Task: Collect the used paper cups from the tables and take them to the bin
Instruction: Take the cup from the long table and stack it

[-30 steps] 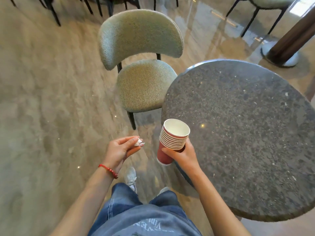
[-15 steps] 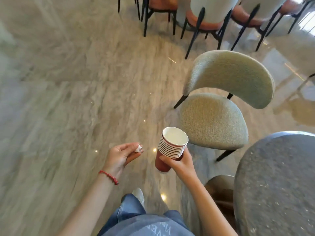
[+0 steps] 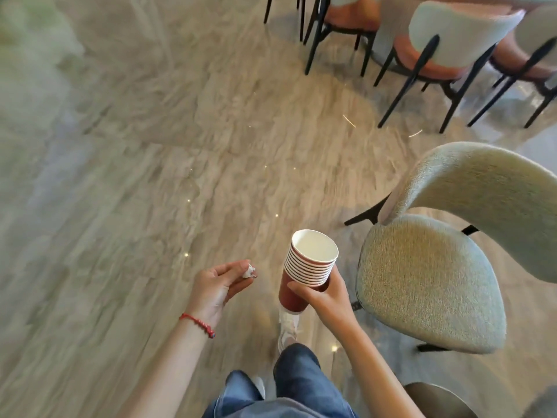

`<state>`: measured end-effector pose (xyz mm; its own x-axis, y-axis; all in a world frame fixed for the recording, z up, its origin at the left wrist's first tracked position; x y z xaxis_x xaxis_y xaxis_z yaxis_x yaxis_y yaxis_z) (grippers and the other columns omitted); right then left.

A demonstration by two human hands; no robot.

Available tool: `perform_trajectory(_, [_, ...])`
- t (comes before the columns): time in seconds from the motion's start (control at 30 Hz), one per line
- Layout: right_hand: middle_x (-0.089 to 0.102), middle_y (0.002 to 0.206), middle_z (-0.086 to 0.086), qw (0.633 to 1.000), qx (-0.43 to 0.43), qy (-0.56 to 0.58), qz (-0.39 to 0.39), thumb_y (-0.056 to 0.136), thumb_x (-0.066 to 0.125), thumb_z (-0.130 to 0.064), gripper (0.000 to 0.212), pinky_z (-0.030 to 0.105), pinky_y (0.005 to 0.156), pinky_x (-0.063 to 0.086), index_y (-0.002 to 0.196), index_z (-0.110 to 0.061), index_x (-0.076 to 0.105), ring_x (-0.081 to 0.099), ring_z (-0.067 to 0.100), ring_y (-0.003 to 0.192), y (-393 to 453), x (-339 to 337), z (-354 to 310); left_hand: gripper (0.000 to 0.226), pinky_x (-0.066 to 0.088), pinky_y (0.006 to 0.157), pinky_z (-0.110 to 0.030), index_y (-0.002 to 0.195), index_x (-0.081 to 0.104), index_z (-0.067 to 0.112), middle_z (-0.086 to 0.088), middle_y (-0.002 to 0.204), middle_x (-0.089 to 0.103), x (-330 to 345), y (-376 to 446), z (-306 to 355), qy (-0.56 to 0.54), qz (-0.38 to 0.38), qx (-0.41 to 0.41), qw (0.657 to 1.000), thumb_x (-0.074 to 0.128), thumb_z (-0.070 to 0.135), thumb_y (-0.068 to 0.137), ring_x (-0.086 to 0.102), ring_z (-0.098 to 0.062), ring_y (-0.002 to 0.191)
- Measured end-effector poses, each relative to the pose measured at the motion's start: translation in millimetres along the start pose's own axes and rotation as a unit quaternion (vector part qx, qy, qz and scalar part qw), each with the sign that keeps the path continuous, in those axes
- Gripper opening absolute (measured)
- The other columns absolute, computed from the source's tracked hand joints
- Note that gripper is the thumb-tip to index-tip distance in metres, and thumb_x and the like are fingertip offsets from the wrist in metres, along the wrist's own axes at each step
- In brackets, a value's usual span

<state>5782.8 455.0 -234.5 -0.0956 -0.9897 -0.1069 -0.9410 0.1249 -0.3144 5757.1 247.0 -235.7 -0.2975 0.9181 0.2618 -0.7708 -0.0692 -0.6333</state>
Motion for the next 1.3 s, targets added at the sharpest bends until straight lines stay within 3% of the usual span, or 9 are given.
perform_trajectory(0.27, [0.068,0.107,-0.003,0.999,-0.02,-0.005,-0.032,0.065,0.085,-0.016,0.063,0.029,0.085,0.052,0.119,-0.016,0.054,0.064,0.009,0.1,144,-21,-58,0.005,0.055,0.058,-0.018,0.079,0.068,-0.002,-0.01,0.067,0.073,75,93,73,-0.007,0.012,0.042,0.999,0.065,0.002,0.079,0.071,-0.016,0.065])
perform_trajectory(0.53, [0.07,0.103,-0.004,0.999,-0.024,-0.003,-0.035,0.066,0.084,-0.018,0.055,0.034,0.086,0.054,0.114,-0.021,0.056,0.066,0.009,0.098,275,-38,-110,0.017,0.055,0.059,-0.02,0.066,0.072,0.001,-0.013,0.071,0.073,138,182,139,-0.005,0.001,0.05,0.999,0.064,-0.001,0.08,0.071,-0.019,0.068])
perform_trajectory(0.67, [0.07,0.1,-0.01,0.999,-0.03,-0.007,-0.043,0.066,0.084,-0.019,0.051,0.027,0.082,0.054,0.108,-0.031,0.056,0.066,0.007,0.095,349,-26,-129,0.008,0.055,0.058,-0.02,0.073,0.07,-0.003,-0.013,0.07,0.073,153,248,179,-0.01,0.011,0.055,0.998,0.065,-0.002,0.078,0.071,-0.019,0.067])
perform_trajectory(0.97, [0.07,0.101,-0.004,0.999,-0.036,-0.003,-0.034,0.067,0.083,-0.012,0.051,0.017,0.074,0.052,0.111,-0.019,0.057,0.066,0.007,0.094,547,24,-204,0.017,0.055,0.059,-0.02,0.064,0.072,0.001,-0.012,0.071,0.073,185,417,314,-0.012,0.011,0.07,0.997,0.064,-0.003,0.079,0.071,-0.019,0.068])
perform_trajectory(1.1, [0.069,0.103,-0.002,0.999,-0.044,0.004,-0.023,0.068,0.082,-0.012,0.054,0.022,0.078,0.054,0.114,-0.017,0.056,0.066,0.007,0.095,625,37,-245,0.026,0.055,0.058,-0.018,0.058,0.074,0.005,-0.01,0.066,0.072,205,488,378,-0.001,0.0,0.075,0.997,0.063,-0.003,0.08,0.07,-0.015,0.064])
perform_trajectory(1.3, [0.07,0.101,-0.002,0.999,-0.035,0.017,-0.004,0.068,0.082,-0.009,0.052,0.022,0.075,0.053,0.113,-0.016,0.056,0.066,0.01,0.094,727,36,-262,0.008,0.056,0.059,-0.02,0.068,0.074,0.003,-0.014,0.072,0.073,241,583,422,-0.014,-0.002,0.052,0.999,0.069,0.002,0.074,0.071,-0.018,0.068])
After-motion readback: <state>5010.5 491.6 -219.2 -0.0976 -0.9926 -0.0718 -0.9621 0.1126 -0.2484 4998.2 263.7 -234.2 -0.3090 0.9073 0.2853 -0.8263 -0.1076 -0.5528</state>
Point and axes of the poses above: each hand's wrist, its own y-axis towards the middle knuckle, its own x-axis out of the palm, z = x × y, the point moved 5 cm from there along y, towards the middle knuckle
